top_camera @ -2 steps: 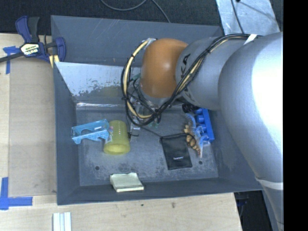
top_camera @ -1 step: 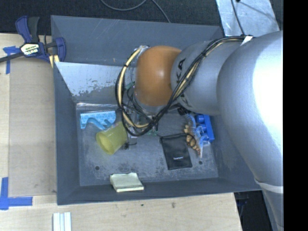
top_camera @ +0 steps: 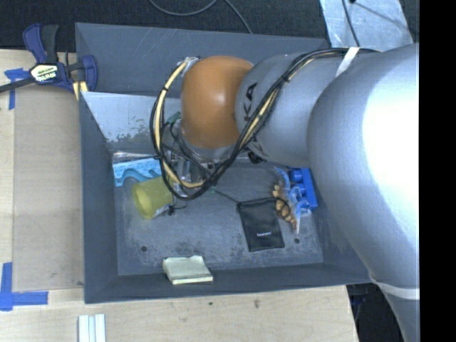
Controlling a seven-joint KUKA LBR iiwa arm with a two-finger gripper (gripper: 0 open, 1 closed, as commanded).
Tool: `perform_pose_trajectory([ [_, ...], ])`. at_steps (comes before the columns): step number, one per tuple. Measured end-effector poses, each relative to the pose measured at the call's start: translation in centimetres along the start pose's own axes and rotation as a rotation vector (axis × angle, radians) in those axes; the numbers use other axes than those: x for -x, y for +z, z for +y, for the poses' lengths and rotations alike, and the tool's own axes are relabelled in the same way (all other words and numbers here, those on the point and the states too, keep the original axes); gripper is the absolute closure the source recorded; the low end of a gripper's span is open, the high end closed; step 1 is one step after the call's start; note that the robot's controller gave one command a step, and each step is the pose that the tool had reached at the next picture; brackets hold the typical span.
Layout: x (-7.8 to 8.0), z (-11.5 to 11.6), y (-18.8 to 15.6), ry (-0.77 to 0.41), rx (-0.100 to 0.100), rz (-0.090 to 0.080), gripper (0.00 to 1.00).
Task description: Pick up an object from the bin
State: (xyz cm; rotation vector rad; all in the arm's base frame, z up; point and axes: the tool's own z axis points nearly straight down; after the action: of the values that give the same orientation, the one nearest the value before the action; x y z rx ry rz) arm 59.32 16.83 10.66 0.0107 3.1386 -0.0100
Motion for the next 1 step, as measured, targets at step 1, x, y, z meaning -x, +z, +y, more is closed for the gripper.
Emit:
perform_pose_trajectory([
  [1, 0.76, 1.32, 0.16, 0.143, -0.004, -0.007, 0.00],
])
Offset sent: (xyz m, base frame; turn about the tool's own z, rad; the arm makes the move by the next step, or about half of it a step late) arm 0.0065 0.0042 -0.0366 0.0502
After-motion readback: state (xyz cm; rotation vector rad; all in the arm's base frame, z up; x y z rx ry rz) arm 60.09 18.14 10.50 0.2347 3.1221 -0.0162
